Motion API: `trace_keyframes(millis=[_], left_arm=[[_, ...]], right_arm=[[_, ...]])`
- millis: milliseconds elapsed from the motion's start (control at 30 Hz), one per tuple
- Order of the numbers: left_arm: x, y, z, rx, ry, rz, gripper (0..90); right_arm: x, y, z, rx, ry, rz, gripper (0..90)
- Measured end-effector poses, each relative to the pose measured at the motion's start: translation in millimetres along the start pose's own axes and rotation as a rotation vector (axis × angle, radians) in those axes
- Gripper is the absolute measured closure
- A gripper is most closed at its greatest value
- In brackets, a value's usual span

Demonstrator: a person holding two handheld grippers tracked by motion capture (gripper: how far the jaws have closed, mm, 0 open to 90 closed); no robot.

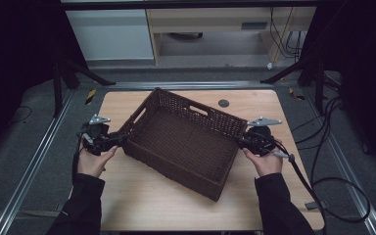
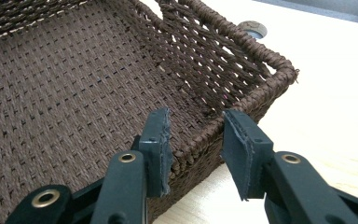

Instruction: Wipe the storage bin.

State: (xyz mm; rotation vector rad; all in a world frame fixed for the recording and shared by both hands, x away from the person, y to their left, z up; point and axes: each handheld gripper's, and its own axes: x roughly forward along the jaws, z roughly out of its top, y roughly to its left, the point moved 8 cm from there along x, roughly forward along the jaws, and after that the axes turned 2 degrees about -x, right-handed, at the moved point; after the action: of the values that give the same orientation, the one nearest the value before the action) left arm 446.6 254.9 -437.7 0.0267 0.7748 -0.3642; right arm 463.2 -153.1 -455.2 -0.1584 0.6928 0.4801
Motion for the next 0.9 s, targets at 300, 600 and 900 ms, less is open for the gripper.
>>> trace_keyframes(millis=[300, 600, 900], left_arm=[[8.1, -2.0, -0.2, -0.004, -0.004, 0.013, 54.0], [18.5, 5.5, 7.9, 0.017, -0.029, 0.030, 54.7], [18.4, 8.1, 9.5, 0.004, -0.025, 0.018, 52.2]], right_arm=[[-5.8, -8.3, 9.1, -0.036, -0.043, -0.020, 56.1], [7.0, -22.2, 15.7, -0.056, -0.059, -0.071, 52.6], [11.7, -30.0, 16.3, -0.056, -0.064, -0.093, 56.4]])
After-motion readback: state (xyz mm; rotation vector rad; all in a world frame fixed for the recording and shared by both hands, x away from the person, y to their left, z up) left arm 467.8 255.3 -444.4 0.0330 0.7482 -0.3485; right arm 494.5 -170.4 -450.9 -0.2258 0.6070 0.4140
